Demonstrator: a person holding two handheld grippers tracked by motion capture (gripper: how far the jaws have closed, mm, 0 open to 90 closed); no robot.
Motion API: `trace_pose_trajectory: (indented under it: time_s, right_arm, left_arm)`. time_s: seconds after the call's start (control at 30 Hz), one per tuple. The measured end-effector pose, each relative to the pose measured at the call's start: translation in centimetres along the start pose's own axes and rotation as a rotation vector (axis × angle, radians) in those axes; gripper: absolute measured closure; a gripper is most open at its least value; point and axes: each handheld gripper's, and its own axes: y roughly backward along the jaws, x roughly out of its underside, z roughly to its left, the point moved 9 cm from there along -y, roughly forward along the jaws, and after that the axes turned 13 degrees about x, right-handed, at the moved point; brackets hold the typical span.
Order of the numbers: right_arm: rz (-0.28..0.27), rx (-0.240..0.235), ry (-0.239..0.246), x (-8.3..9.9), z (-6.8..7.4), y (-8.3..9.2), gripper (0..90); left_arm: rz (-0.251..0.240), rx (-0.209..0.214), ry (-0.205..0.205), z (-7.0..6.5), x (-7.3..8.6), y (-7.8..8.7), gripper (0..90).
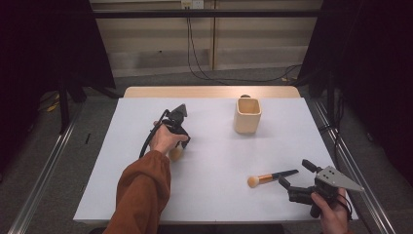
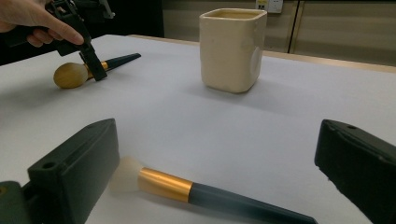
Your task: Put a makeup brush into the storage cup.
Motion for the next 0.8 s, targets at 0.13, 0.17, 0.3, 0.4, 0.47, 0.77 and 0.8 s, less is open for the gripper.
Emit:
trace_pose_trajectory:
  time_s: [0.13, 0.17, 0.3, 0.4, 0.47, 0.77, 0.8]
  right_arm:
    - [0.002, -0.006, 0.008, 0.07, 0.06, 0.01, 0.0]
    - [0.002, -0.006, 0.008, 0.07, 0.07, 0.01, 0.0]
    - [0.01, -0.002, -0.005, 0.11, -0.01, -0.09, 0.0]
    - [0.009, -0.005, -0.002, 0.11, 0.07, -0.03, 0.0]
    - [0.011, -0.007, 0.001, 0.15, 0.17, -0.02, 0.0]
    - [0.016, -0.012, 0.008, 0.26, 0.3, -0.07, 0.0]
    - [0.018, -0.013, 0.009, 0.3, 0.32, -0.07, 0.0]
  left_arm:
    - [0.015, 0.003, 0.003, -0.19, -0.08, 0.04, 34.9]
    - [0.02, 0.003, 0.004, -0.29, -0.11, 0.01, 35.3]
    - [0.029, 0.002, 0.015, -0.46, -0.21, 0.07, 39.2]
    - [0.022, 0.008, 0.022, -0.61, -0.26, 0.2, 44.7]
    - [0.011, 0.011, 0.031, -0.38, -0.27, 0.35, 60.1]
    - [0.031, -0.001, 0.021, -0.67, -0.2, 0.3, 66.0]
    - [0.035, -0.005, 0.019, -0.72, -0.2, 0.29, 66.1]
